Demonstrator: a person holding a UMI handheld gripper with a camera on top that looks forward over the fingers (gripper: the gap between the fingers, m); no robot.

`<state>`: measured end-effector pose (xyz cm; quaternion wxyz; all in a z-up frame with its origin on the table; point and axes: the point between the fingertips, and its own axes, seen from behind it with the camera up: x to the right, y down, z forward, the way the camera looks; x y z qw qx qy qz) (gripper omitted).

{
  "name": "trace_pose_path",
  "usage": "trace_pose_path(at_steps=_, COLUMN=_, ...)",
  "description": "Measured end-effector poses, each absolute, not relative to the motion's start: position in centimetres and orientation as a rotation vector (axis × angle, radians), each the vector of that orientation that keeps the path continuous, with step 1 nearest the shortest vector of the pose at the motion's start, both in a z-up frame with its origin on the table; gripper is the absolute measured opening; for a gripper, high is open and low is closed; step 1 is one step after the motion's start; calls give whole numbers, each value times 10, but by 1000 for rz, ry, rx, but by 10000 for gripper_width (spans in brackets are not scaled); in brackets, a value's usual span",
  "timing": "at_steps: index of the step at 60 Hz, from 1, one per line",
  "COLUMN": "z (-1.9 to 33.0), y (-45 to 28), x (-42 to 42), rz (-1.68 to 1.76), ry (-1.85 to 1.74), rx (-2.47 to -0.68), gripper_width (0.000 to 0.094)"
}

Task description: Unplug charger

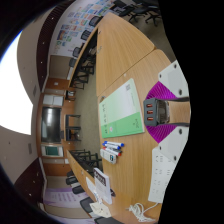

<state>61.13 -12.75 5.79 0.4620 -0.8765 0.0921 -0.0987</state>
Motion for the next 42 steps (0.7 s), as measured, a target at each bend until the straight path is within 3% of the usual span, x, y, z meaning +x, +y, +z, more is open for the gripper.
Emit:
trace_pose_path(at_steps=10, z=14, y=-128, x=618, rz=-179, ry=287, rx=-2244, gripper_width=352)
trace_pose_path(at_steps=16, z=7, y=-128, x=620, rz=-187, ry=272, rx=-2257, gripper_width=399)
trace_pose_path(at_steps=18, z=11, y=-126, x=621, rz=-190, ry=266, rx=-2246, gripper_width=473)
trace_pose_path(at_steps=25, z=25, y=-129, x=620, rz=-206, ry=236, rx=-2213, gripper_width=867)
trace_pose_path(at_steps=42, z=120, y=-193, x=593, rz=-278, ry=200, rx=-2097, gripper_width=853)
